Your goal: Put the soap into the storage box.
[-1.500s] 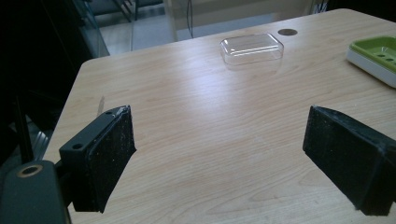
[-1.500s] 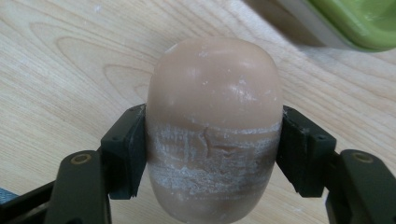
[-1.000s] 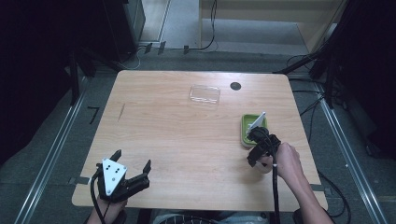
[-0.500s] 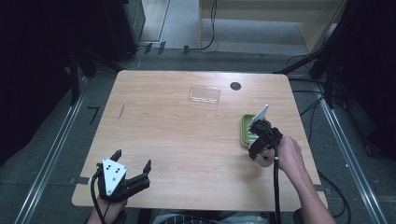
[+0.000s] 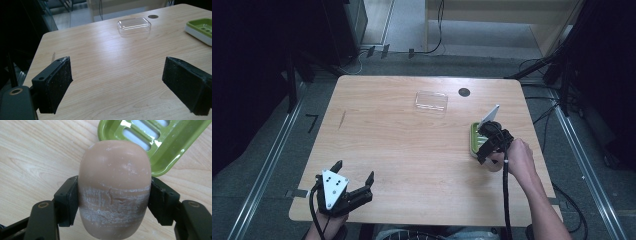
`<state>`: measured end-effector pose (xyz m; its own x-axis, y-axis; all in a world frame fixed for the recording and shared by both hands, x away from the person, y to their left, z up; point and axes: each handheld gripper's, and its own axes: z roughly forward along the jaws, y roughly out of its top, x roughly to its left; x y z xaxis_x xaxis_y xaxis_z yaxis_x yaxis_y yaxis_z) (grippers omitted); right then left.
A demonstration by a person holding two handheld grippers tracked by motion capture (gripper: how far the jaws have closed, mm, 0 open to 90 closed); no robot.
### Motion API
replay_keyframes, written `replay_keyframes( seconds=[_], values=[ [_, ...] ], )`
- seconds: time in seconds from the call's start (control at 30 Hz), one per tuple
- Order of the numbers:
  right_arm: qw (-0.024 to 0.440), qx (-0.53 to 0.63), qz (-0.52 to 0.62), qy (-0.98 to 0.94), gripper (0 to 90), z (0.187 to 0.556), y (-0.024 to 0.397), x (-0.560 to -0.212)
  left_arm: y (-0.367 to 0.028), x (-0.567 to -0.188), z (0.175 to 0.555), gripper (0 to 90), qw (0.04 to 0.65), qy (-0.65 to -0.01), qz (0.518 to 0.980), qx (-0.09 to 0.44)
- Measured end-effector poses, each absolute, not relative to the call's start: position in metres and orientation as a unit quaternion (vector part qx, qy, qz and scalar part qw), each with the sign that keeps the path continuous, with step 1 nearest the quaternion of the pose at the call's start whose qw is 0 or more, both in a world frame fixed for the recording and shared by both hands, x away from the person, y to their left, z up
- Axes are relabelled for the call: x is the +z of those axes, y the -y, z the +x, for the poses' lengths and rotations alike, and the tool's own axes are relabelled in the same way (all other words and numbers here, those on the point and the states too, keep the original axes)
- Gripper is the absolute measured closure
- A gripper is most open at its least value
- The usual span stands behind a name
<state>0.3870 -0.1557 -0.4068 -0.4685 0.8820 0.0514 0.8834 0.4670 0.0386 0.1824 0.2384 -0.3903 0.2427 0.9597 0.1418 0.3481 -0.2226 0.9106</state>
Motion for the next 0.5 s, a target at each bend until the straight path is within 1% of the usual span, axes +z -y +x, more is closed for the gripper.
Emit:
replay_keyframes(
  seconds=[0.5],
  values=[
    [0.008,-0.039,-0.524,0.851,33.4,0.407,0.156,-0.4,-0.238,-0.39,0.182,9.7,0.398,-0.477,0.683,0.384]
  ],
)
